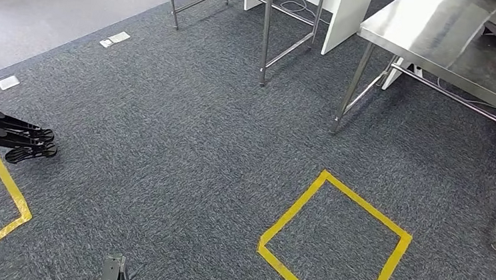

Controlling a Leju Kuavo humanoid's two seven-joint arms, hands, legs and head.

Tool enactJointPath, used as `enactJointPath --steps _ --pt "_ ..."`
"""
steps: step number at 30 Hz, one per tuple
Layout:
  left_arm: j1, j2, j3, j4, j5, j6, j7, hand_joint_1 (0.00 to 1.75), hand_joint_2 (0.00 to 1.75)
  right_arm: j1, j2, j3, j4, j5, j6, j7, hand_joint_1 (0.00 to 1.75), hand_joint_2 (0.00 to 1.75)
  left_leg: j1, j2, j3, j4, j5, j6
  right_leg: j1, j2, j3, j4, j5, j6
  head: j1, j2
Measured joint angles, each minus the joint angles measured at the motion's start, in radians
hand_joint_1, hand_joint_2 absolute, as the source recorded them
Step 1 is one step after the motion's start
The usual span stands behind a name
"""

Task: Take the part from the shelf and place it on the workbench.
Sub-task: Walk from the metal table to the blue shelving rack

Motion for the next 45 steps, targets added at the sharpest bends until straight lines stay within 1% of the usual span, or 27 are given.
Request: enactJointPath --steps 1,2,3,4,5,6,7,8,9,10,11,12,13,14,15,16,17,18,19,20,22,23,29,37,45 --pt "-0.001 0.001 -0.002 0.0 -0.008 -0.005 0.022 0.0 0.87 0.0 -0.002 0.008 0.0 0.014 0.004 0.003 0.0 0.0 -0.001 0.022 0.039 -0.067 0.023 0.004 0.003 -0.01 0.001 0.001 -0.003 0.004 -0.001 0.0" --pt "-0.002 0.001 -0.006 0.0 -0.017 -0.01 0.044 0.0 1.31 -0.001 -0.004 0.016 0.0 0.029 0.008 0.007 0.0 0.0 -0.004 0.038 0.066 -0.114 0.036 0.011 0.007 -0.019 0.003 0.002 -0.006 0.01 0.0 0.0" --pt "-0.002 0.0 -0.01 0.0 -0.027 -0.013 0.068 0.0 1.75 -0.001 -0.006 0.026 0.0 0.045 0.01 0.011 0.0 0.0 -0.007 0.047 0.079 -0.138 0.04 0.02 0.01 -0.028 0.005 0.003 -0.009 0.016 0.002 0.0" --pt "-0.002 0.0 -0.017 0.001 -0.039 -0.016 0.094 0.0 1.75 -0.002 -0.008 0.036 0.0 0.062 0.012 0.015 0.0 0.0 -0.011 0.041 0.079 -0.143 0.039 0.029 0.011 -0.037 0.006 0.001 -0.011 0.022 0.003 0.0" --pt "0.0 -0.001 -0.024 0.001 -0.054 -0.022 0.12 0.0 1.75 -0.004 -0.009 0.048 0.0 0.081 0.012 0.019 0.0 0.0 -0.013 0.028 0.077 -0.145 0.041 0.038 0.011 -0.047 0.01 -0.001 -0.011 0.028 0.005 0.0" --pt "0.003 -0.002 -0.033 0.002 -0.071 -0.029 0.15 0.0 1.75 -0.006 -0.01 0.059 0.0 0.101 0.013 0.023 0.0 0.0 -0.013 0.017 0.077 -0.149 0.044 0.046 0.008 -0.047 0.011 0.001 -0.015 0.034 0.005 0.0" --pt "0.005 -0.002 -0.044 0.003 -0.09 -0.039 0.18 0.0 1.75 -0.007 -0.011 0.072 0.0 0.12 0.013 0.027 0.0 0.0 -0.012 0.006 0.077 -0.153 0.049 0.055 0.005 -0.03 0.006 0.015 -0.026 0.037 0.006 0.0" --pt "0.007 -0.003 -0.056 0.004 -0.112 -0.051 0.21 0.0 1.75 -0.007 -0.011 0.085 0.0 0.136 0.014 0.031 0.0 0.0 -0.01 -0.005 0.077 -0.157 0.053 0.062 0.002 -0.005 -0.008 0.05 -0.047 0.037 0.008 0.0" --pt "0.008 -0.004 -0.07 0.005 -0.133 -0.062 0.236 0.0 1.75 -0.006 -0.012 0.096 0.0 0.147 0.017 0.035 0.0 0.0 -0.009 -0.016 0.076 -0.158 0.057 0.068 -0.001 0.028 -0.034 0.104 -0.076 0.034 0.01 0.0" --pt "0.008 -0.005 -0.087 0.005 -0.156 -0.074 0.259 0.0 1.75 -0.003 -0.013 0.107 0.0 0.156 0.019 0.037 0.0 0.0 -0.011 -0.028 0.073 -0.158 0.059 0.073 -0.001 0.054 -0.069 0.179 -0.111 0.03 0.013 0.0" --pt "0.009 -0.006 -0.103 0.006 -0.174 -0.084 0.276 0.0 1.75 0.001 -0.013 0.115 0.0 0.162 0.02 0.039 0.0 0.0 -0.013 -0.04 0.07 -0.158 0.061 0.075 -0.001 0.067 -0.104 0.251 -0.138 0.029 0.014 0.0" --pt "0.011 -0.006 -0.119 0.007 -0.19 -0.09 0.288 0.0 1.75 0.005 -0.014 0.122 0.001 0.166 0.021 0.04 0.0 0.0 -0.015 -0.053 0.069 -0.158 0.062 0.077 -0.001 0.072 -0.129 0.3 -0.151 0.03 0.014 0.0" --pt "0.014 -0.006 -0.135 0.007 -0.203 -0.093 0.297 0.0 1.75 0.008 -0.014 0.128 0.001 0.169 0.021 0.039 0.0 0.0 -0.016 -0.064 0.068 -0.157 0.063 0.078 0.0 0.075 -0.138 0.312 -0.148 0.035 0.014 0.0" --pt "0.016 -0.006 -0.148 0.008 -0.213 -0.094 0.304 0.0 1.75 0.01 -0.014 0.134 0.001 0.171 0.021 0.039 0.0 0.0 -0.018 -0.073 0.069 -0.156 0.063 0.078 0.0 0.075 -0.125 0.276 -0.125 0.041 0.014 0.0" --pt "0.018 -0.005 -0.161 0.009 -0.222 -0.094 0.309 0.0 1.75 0.011 -0.014 0.139 0.001 0.174 0.021 0.038 0.0 0.0 -0.018 -0.08 0.07 -0.156 0.063 0.078 0.0 0.076 -0.094 0.204 -0.09 0.046 0.014 0.0" --pt "0.019 -0.005 -0.172 0.009 -0.228 -0.094 0.312 0.0 1.75 0.011 -0.014 0.143 0.001 0.175 0.02 0.036 0.0 0.0 -0.019 -0.084 0.071 -0.155 0.063 0.077 0.0 0.08 -0.06 0.123 -0.056 0.048 0.015 0.0" --pt "0.02 -0.005 -0.182 0.01 -0.234 -0.093 0.314 0.0 1.75 0.011 -0.014 0.146 0.001 0.177 0.02 0.034 0.0 0.0 -0.021 -0.088 0.071 -0.154 0.062 0.074 0.001 0.083 -0.033 0.058 -0.028 0.045 0.015 0.0" --pt "0.021 -0.005 -0.191 0.01 -0.237 -0.093 0.316 0.0 1.75 0.011 -0.014 0.15 0.001 0.178 0.02 0.032 0.0 0.0 -0.022 -0.089 0.07 -0.153 0.062 0.07 0.003 0.086 -0.018 0.019 -0.012 0.04 0.015 0.0" --pt "0.023 -0.005 -0.199 0.01 -0.24 -0.093 0.316 0.0 1.75 0.011 -0.013 0.153 0.001 0.179 0.02 0.029 0.0 0.0 -0.024 -0.089 0.069 -0.152 0.059 0.069 0.004 0.088 -0.013 0.004 -0.006 0.034 0.015 0.0" --pt "0.025 -0.004 -0.206 0.01 -0.242 -0.092 0.316 0.0 1.75 0.011 -0.013 0.157 0.001 0.181 0.02 0.027 0.0 0.0 -0.025 -0.088 0.069 -0.151 0.058 0.068 0.006 0.087 -0.013 0.003 -0.003 0.03 0.014 0.0" --pt "0.029 -0.004 -0.218 0.01 -0.248 -0.091 0.316 0.0 1.75 0.012 -0.013 0.162 0.001 0.185 0.02 0.021 0.0 0.0 -0.024 -0.084 0.068 -0.151 0.059 0.069 0.008 0.089 -0.011 0.003 0.0 0.026 0.014 0.0" --pt "0.03 -0.004 -0.223 0.01 -0.25 -0.091 0.316 0.0 1.75 0.012 -0.014 0.164 0.001 0.186 0.02 0.019 0.0 0.0 -0.023 -0.083 0.069 -0.153 0.061 0.067 0.01 0.089 -0.011 0.003 0.001 0.024 0.013 0.0" --pt "0.034 -0.004 -0.237 0.01 -0.252 -0.087 0.315 0.0 1.75 0.013 -0.014 0.17 0.001 0.194 0.02 0.014 0.0 0.0 -0.019 -0.083 0.07 -0.158 0.066 0.058 0.015 0.09 -0.013 0.004 0.003 0.018 0.013 0.0" --pt "0.043 -0.006 -0.242 0.01 -0.248 -0.083 0.309 0.0 1.75 0.014 -0.015 0.171 0.001 0.198 0.02 0.008 0.0 0.0 -0.019 -0.083 0.07 -0.159 0.065 0.055 0.014 0.09 -0.021 0.004 0.003 0.017 0.014 0.0" --pt "0.046 0.0 -0.242 0.01 -0.219 -0.121 0.276 0.0 1.75 0.008 -0.014 0.189 0.001 0.218 0.025 0.004 0.0 0.0 -0.021 -0.083 0.069 -0.159 0.065 0.055 0.011 0.09 -0.021 0.004 0.003 0.018 0.014 0.0"
